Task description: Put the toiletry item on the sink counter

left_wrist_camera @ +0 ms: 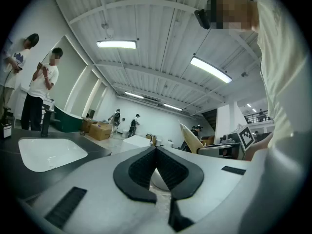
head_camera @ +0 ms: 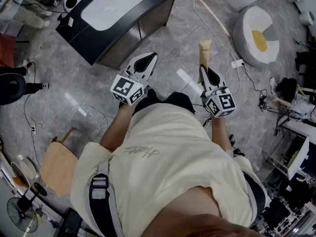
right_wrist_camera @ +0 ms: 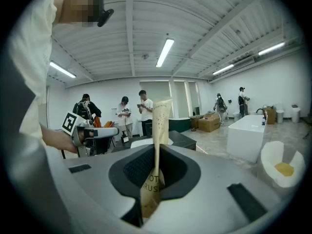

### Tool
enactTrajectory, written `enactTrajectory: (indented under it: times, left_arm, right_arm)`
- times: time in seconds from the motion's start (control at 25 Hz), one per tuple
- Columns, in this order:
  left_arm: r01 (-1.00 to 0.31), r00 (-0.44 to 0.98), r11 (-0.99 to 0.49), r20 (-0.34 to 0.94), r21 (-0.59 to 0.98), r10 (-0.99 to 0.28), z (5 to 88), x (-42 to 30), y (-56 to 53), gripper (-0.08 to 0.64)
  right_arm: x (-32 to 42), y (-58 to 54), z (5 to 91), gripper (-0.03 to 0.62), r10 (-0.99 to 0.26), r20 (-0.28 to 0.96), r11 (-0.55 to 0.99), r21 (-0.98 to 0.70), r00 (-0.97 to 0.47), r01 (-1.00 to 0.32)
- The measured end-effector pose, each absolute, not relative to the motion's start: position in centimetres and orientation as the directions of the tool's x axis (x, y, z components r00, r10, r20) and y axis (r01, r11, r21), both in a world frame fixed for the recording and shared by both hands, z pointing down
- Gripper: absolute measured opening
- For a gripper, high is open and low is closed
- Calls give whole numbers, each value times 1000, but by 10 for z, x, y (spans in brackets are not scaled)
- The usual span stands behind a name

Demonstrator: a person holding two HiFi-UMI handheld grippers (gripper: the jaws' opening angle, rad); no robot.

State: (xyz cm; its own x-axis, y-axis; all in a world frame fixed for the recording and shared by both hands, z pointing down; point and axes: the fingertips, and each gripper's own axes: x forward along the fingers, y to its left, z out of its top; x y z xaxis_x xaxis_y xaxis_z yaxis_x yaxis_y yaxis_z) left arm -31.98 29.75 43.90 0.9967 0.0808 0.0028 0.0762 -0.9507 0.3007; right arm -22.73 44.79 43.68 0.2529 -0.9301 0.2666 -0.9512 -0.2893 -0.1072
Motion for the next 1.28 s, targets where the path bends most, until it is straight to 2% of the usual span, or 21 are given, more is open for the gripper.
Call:
enactTrajectory:
  times: [0.44, 0.84, 1.28]
  left_arm:
    - [92, 994, -969, 35, 228, 102, 445, -320, 278, 3]
    - [100, 991, -951, 53, 291, 120, 463, -312, 254, 3]
    - [83, 989, -954, 91, 289, 113, 462, -232, 249, 3]
  right_arm:
    - [-228, 405, 433, 25, -939, 238, -277, -100, 248, -956]
    - [-219, 398, 440, 25, -913, 271, -337, -86, 303, -938]
    - [-129, 409, 467, 26, -904, 284, -378, -188, 318, -907]
